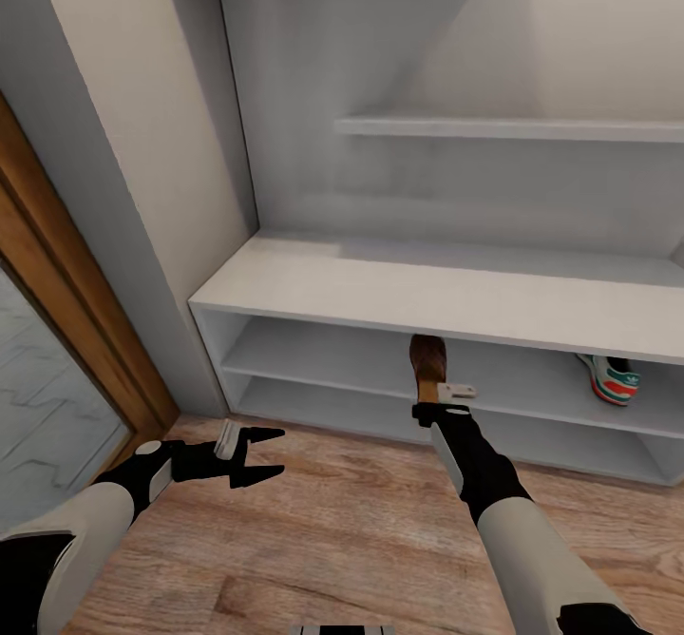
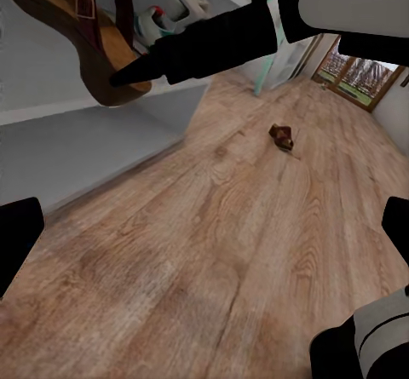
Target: Pick up the two gym shoes and the two sandals from the corridor floor and place them onto the hallstand (shoe rack) in the corridor, making sure they are on the rack and not on the floor. Arrange them so the two gym shoes are next to each other and the two sandals are next to each other.
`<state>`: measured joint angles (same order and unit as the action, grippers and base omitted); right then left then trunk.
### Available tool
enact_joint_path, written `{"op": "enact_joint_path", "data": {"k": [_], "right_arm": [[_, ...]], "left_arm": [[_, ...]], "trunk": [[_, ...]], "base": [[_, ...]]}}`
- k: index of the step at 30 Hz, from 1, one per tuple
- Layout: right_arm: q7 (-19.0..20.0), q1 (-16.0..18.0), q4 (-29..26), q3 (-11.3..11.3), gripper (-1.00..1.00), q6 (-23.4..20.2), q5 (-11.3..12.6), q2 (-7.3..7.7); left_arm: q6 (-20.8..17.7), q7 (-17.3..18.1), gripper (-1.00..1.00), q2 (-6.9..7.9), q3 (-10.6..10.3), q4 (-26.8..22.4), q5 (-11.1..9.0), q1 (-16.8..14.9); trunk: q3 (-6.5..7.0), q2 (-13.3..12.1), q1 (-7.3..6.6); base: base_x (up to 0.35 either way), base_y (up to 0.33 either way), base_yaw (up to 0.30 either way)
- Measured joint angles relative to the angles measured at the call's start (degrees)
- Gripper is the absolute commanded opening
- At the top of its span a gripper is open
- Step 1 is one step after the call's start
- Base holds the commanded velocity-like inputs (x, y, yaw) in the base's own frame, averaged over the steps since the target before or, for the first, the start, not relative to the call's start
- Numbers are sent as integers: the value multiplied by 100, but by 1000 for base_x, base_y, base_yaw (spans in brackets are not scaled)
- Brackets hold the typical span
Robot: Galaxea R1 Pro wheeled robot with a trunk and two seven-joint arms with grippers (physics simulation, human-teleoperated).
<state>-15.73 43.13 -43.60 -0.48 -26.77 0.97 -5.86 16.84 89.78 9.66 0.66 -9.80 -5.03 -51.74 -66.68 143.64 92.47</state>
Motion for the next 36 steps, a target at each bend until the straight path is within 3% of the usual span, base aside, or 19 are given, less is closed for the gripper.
{"op": "enact_joint_path", "data": {"k": [9, 36], "right_arm": [[0, 0, 0, 0, -100, -2, -1, -1], [-1, 1, 0, -1, -100, -1, 3, -3]], "left_arm": [[0, 0, 100, 0, 0, -3, 0, 0], [0, -1, 100, -9, 0, -1, 0, 0]], "trunk": [[0, 0, -2], [0, 0, -1]], "base": [[273, 0, 0], [75, -35, 0]]}}
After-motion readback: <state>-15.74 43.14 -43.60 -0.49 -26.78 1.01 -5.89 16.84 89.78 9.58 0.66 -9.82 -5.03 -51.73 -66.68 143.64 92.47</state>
